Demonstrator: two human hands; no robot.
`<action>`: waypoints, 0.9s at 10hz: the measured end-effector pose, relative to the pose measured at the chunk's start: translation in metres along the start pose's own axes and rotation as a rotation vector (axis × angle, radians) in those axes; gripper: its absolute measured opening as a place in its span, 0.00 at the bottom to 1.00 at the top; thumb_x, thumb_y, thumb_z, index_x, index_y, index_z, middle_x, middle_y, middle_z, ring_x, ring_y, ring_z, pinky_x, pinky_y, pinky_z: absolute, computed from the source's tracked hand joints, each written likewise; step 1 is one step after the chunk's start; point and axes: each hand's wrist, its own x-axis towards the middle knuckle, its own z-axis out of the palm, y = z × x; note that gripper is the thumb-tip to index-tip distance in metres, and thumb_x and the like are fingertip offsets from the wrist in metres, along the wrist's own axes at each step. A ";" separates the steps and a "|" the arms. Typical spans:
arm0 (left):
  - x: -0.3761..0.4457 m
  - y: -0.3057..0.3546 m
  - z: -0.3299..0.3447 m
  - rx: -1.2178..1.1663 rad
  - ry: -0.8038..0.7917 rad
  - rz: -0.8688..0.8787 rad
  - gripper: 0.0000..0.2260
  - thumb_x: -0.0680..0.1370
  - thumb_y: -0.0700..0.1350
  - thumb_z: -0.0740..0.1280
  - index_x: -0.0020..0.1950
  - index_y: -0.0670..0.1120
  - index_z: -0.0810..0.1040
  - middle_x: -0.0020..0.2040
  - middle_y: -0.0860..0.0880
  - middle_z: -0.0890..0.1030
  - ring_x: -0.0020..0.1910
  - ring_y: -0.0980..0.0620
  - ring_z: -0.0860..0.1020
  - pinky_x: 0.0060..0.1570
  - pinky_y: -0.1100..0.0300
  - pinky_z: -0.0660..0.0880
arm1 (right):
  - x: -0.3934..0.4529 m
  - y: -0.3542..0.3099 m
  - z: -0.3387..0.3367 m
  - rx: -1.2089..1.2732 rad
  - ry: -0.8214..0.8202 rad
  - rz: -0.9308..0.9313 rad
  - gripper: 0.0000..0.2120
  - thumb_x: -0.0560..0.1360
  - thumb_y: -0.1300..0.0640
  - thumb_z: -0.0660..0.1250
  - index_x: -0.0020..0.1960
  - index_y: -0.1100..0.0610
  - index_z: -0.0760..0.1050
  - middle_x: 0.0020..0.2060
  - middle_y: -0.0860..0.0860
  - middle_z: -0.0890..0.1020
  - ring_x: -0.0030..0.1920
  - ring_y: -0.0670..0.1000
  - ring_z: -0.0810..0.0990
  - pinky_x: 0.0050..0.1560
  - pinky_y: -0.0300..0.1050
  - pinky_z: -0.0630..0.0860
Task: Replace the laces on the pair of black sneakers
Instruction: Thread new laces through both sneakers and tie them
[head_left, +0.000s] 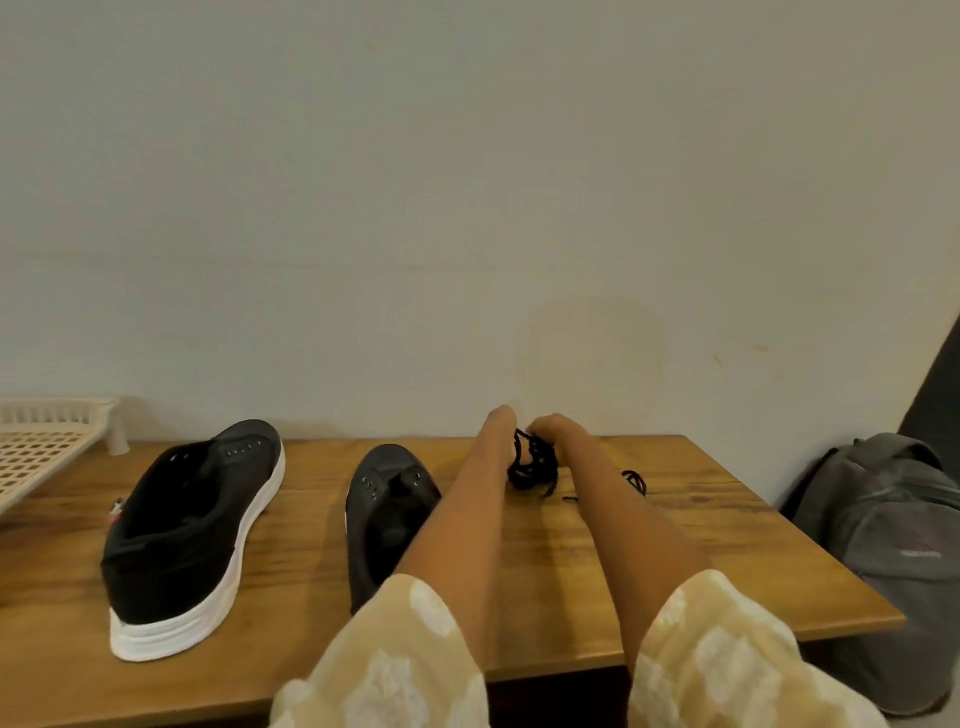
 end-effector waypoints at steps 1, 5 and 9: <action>0.004 -0.007 -0.008 -0.050 0.007 0.060 0.20 0.81 0.51 0.56 0.67 0.40 0.68 0.64 0.38 0.72 0.46 0.45 0.76 0.44 0.56 0.75 | 0.013 0.004 -0.004 0.033 0.002 0.029 0.16 0.81 0.54 0.57 0.60 0.66 0.71 0.57 0.61 0.76 0.60 0.61 0.75 0.60 0.55 0.73; -0.069 0.040 -0.064 1.056 0.291 0.405 0.11 0.78 0.44 0.56 0.55 0.39 0.73 0.66 0.38 0.71 0.63 0.40 0.71 0.63 0.47 0.70 | -0.125 -0.034 0.019 -0.303 -0.202 -0.394 0.18 0.81 0.56 0.59 0.68 0.60 0.68 0.67 0.57 0.71 0.57 0.56 0.76 0.50 0.49 0.77; -0.133 -0.029 -0.154 0.968 0.165 0.109 0.18 0.79 0.43 0.62 0.68 0.37 0.69 0.61 0.37 0.75 0.57 0.37 0.77 0.54 0.49 0.76 | -0.204 -0.009 0.098 -0.695 0.088 -0.510 0.13 0.77 0.56 0.61 0.58 0.59 0.75 0.54 0.59 0.81 0.51 0.58 0.80 0.48 0.46 0.76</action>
